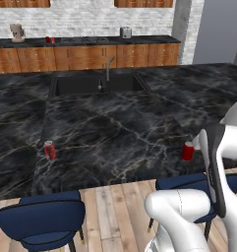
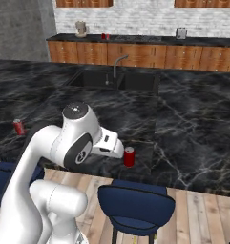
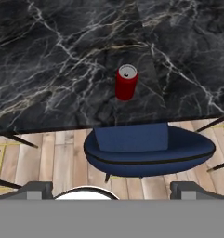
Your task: Four empty soda cans are scattered around the kitchen. Gather all the cans and cluster them next to the stove for recycling.
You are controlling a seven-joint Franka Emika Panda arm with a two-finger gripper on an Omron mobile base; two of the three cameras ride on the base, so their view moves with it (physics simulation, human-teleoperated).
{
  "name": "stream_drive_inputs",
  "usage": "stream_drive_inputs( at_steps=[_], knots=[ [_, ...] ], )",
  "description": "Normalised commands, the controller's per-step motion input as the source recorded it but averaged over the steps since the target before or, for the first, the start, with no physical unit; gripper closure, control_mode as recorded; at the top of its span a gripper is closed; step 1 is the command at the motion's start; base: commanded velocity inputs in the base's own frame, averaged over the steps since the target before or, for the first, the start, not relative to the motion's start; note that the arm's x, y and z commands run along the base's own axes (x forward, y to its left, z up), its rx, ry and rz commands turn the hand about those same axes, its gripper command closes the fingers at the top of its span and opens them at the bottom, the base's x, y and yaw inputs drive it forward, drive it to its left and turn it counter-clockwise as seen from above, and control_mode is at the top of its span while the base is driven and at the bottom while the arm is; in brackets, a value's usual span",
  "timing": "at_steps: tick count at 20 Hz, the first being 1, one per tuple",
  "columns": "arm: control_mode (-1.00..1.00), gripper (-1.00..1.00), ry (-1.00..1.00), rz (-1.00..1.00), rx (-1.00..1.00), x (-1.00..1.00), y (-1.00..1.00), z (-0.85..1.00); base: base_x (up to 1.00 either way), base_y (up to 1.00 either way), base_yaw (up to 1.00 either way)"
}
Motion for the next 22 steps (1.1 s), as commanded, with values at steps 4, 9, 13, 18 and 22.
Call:
stream_drive_inputs(
  at_steps=[4,9,13,18,22],
  knots=[
    [-1.0,-1.0,0.0,0.0,0.0,0.08,-0.04,-0.19,0.0,0.0,0.0],
    [-1.0,-1.0,0.0,0.0,0.0,0.1,-0.07,-0.21,0.0,0.0,0.0],
    [-1.0,-1.0,0.0,0.0,0.0,0.12,-0.1,-0.19,0.0,0.0,0.0],
    [-1.0,-1.0,0.0,0.0,0.0,0.19,-0.01,-0.14,0.0,0.0,0.0],
    [-1.0,-1.0,0.0,0.0,0.0,0.19,0.0,-0.13,0.0,0.0,0.0]
  ],
)
